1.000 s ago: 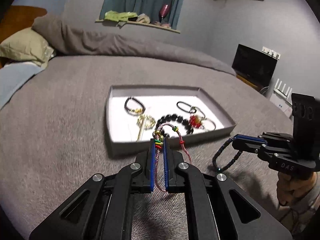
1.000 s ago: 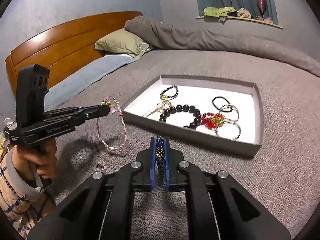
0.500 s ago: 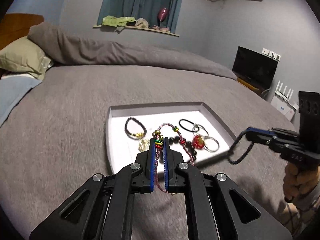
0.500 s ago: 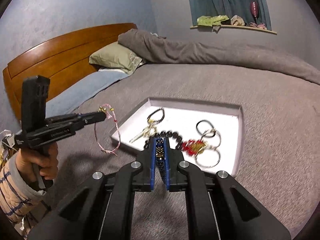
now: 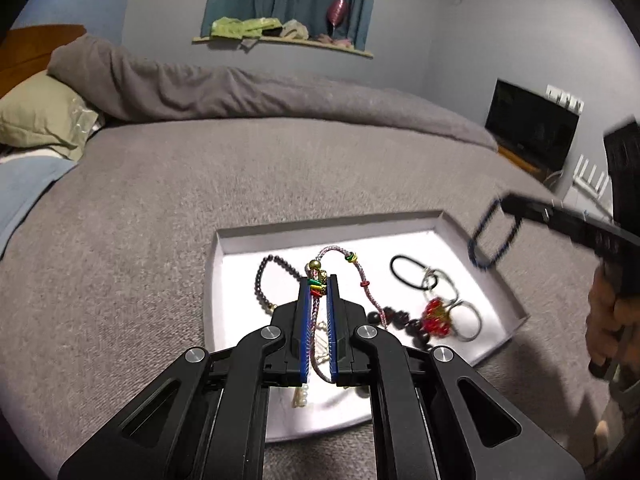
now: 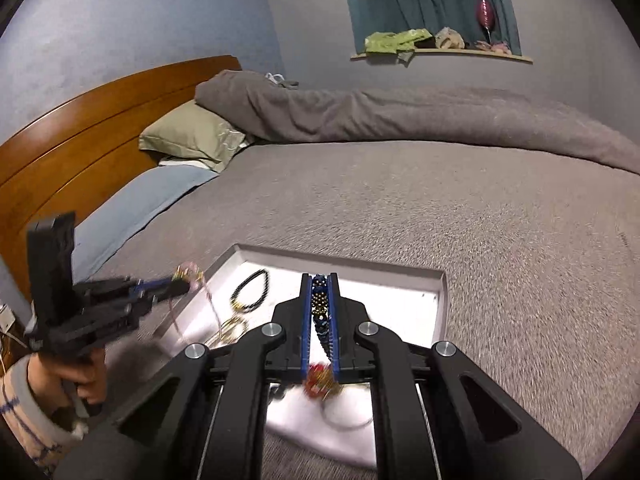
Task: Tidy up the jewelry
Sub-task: 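Lower both bracelets into the grey box and open both tools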
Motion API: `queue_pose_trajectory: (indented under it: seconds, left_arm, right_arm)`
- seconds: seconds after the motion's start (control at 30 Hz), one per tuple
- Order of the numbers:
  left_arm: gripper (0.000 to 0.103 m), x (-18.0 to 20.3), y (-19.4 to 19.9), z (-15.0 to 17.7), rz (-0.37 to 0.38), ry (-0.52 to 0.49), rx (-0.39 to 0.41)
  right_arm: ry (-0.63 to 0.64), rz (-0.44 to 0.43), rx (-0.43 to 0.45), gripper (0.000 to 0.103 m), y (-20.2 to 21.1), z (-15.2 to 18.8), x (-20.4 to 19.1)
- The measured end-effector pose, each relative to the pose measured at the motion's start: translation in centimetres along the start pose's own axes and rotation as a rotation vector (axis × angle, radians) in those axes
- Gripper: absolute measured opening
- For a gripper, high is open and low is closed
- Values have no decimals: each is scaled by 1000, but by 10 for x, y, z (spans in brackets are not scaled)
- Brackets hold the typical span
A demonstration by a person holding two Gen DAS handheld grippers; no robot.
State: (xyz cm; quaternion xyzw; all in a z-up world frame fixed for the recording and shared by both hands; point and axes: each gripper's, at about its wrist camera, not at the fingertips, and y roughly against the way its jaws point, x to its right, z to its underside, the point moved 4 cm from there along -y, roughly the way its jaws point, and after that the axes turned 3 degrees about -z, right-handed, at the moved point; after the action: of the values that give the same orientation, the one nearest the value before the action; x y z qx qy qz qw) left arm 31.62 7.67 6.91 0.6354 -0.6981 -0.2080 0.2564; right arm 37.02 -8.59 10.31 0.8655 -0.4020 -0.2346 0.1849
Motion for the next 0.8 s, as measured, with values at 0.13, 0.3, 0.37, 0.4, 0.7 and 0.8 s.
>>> queue_pose_trajectory:
  seconds: [0.13, 0.3, 0.37, 0.4, 0.7, 0.8]
  left_arm:
    - [8, -1, -14, 10, -19, -9, -32]
    - [8, -10, -30, 20, -37, 2, -68]
    - [8, -13, -33, 25, -47, 0, -78]
    - [8, -14, -35, 27, -49, 3, -82]
    - [26, -8, -31, 32, -60, -9, -59]
    - [42, -2, -22, 29, -64, -24, -31]
  right_arm:
    - [-54, -20, -29, 7, -27, -1, 17]
    - [-91, 33, -129, 7, -67, 16, 38]
    - [-86, 61, -156, 7, -74, 23, 43]
    - [-83, 75, -167, 7, -76, 26, 46]
    - [-21, 117, -170, 28, -71, 38, 43]
    - [-13, 92, -141, 42, -60, 38, 36]
